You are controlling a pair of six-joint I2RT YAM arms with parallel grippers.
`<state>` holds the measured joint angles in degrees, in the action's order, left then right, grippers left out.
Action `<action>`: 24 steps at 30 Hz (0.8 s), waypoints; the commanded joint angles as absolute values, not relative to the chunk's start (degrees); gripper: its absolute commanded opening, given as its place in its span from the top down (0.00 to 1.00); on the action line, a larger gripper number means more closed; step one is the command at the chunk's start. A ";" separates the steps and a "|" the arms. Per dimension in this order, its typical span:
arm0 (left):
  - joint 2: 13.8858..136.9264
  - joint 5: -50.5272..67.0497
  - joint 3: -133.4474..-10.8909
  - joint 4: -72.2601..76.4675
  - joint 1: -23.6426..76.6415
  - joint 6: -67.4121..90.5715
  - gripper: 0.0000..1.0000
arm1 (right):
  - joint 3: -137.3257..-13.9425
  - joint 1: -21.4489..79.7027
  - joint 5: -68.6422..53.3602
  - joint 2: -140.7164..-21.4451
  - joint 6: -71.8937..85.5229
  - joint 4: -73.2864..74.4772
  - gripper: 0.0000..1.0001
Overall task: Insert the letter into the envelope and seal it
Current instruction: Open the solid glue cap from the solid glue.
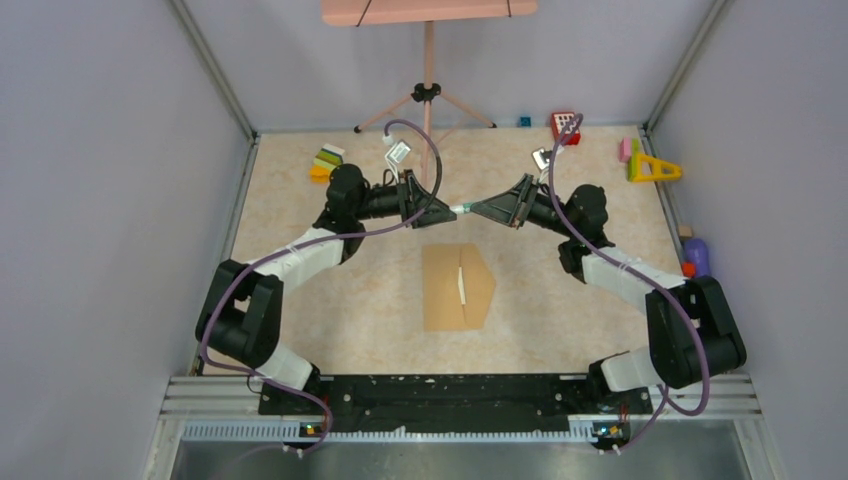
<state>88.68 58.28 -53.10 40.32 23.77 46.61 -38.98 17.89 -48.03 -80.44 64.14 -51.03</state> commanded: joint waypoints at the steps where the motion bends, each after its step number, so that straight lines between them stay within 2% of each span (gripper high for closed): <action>1: 88.33 59.07 -53.44 43.37 24.05 46.29 0.58 | -39.46 18.38 -48.16 -80.64 63.47 -53.10 1.00; 8: 88.48 58.97 -53.53 43.41 23.99 46.18 0.65 | -39.53 18.37 -48.16 -80.68 63.31 -53.00 1.00; 24: 85.50 58.72 -52.53 41.70 20.43 43.43 0.67 | -40.26 17.94 -48.69 -79.90 62.13 -51.60 1.00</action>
<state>88.60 58.26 -53.08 39.86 21.28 44.97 -38.98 17.93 -48.29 -80.44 63.07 -50.00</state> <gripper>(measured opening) 0.318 0.222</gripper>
